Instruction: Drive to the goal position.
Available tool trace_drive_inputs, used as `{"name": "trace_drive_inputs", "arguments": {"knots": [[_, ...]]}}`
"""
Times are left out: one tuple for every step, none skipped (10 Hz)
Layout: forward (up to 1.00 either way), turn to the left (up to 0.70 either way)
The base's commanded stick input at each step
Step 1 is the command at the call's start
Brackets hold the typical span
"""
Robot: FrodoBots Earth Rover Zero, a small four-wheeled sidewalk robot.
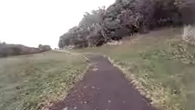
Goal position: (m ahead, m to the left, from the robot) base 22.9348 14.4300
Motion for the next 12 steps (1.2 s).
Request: {"name": "trace_drive_inputs", "arguments": {"knots": [[1.0, 0.0], [1.0, 0.0], [1.0, 0.0], [1.0, 0.0], [1.0, 0.0], [1.0, 0.0], [1.0, 0.0], [1.0, 0.0], [1.0, 0.0], [1.0, 0.0], [1.0, 0.0], [1.0, 0.0]]}}
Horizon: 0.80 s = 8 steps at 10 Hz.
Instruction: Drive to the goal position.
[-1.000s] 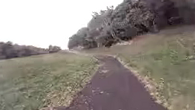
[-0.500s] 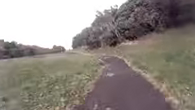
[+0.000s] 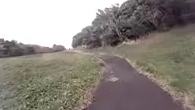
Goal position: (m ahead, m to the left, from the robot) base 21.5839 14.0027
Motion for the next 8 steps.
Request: {"name": "trace_drive_inputs", "arguments": {"knots": [[1.0, 0.0], [1.0, -0.01], [1.0, -0.25], [1.0, -0.32], [1.0, -0.38], [1.0, -0.25], [1.0, -0.15], [1.0, 0.0]]}}
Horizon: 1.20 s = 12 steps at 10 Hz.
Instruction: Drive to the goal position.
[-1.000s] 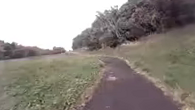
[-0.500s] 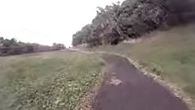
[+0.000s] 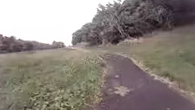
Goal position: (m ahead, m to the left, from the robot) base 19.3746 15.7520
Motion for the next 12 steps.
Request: {"name": "trace_drive_inputs", "arguments": {"knots": [[1.0, 0.0], [1.0, 0.0], [1.0, 0.0], [1.0, 0.0], [1.0, 0.0], [1.0, 0.0], [1.0, 0.0], [1.0, 0.0], [1.0, 0.0], [1.0, 0.0], [1.0, 0.0], [1.0, 0.0]]}}
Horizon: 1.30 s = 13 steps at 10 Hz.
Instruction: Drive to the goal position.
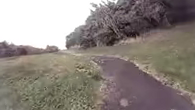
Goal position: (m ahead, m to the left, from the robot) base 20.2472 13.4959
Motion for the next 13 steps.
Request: {"name": "trace_drive_inputs", "arguments": {"knots": [[1.0, 0.0], [1.0, -0.06], [1.0, -0.17], [1.0, -0.28], [1.0, -0.16], [1.0, -0.04], [1.0, 0.0], [1.0, 0.0], [1.0, 0.0], [1.0, 0.0], [1.0, 0.0], [1.0, 0.0], [1.0, 0.0]]}}
